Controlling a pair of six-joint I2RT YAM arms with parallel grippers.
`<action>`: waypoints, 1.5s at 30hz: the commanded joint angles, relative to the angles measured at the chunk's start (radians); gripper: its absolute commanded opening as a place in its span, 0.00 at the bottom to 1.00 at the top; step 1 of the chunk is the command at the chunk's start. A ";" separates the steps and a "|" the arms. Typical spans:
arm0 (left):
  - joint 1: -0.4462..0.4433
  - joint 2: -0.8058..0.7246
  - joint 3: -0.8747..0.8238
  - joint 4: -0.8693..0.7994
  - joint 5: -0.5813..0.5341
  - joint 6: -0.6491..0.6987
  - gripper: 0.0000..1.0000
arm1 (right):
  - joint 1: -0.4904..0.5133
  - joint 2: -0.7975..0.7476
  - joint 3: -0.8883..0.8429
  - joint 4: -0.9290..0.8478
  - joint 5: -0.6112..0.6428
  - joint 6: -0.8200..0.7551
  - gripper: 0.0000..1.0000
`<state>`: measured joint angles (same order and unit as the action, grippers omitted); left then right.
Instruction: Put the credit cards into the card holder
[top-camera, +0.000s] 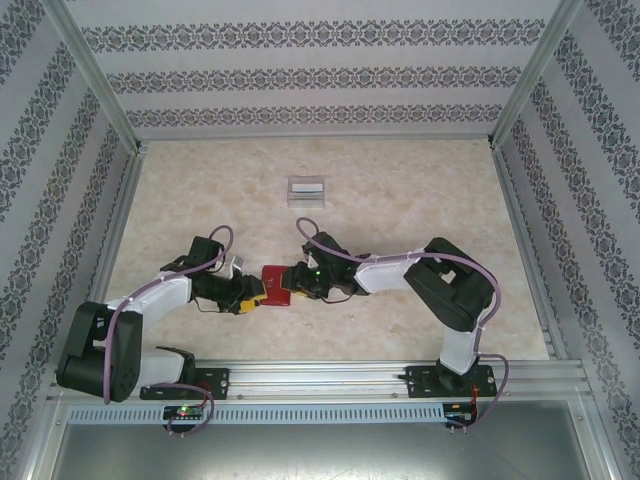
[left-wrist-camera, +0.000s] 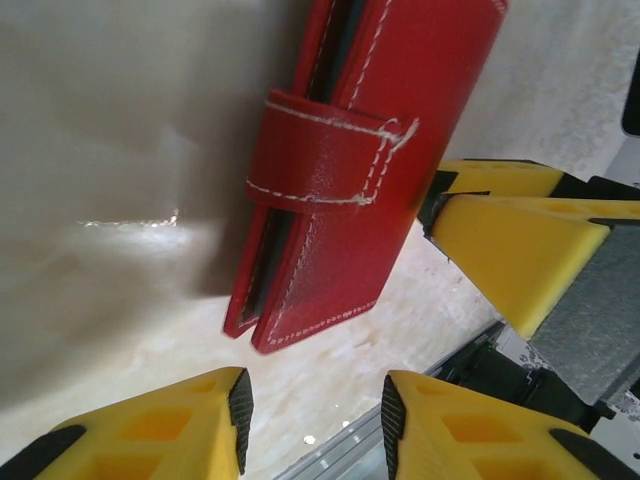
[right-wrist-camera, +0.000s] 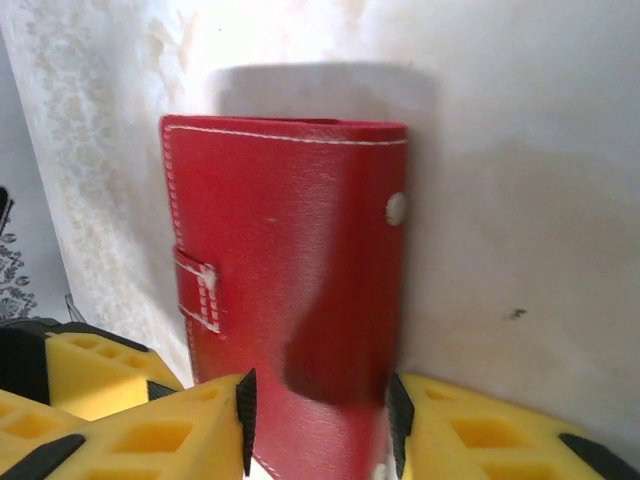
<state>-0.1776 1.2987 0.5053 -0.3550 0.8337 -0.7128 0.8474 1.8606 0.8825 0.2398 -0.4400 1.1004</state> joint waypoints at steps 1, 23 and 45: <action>-0.011 0.004 0.005 0.004 -0.007 0.000 0.39 | 0.012 0.019 0.014 0.006 -0.030 0.012 0.27; -0.048 -0.034 0.071 -0.102 -0.369 -0.021 0.48 | -0.011 0.018 -0.042 0.105 -0.057 0.032 0.33; -0.133 0.208 0.073 0.076 -0.266 0.005 0.13 | -0.011 0.089 -0.017 0.212 -0.066 0.094 0.18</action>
<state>-0.2943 1.4620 0.6025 -0.2996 0.5804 -0.7147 0.8375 1.9354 0.8700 0.4324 -0.5175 1.1904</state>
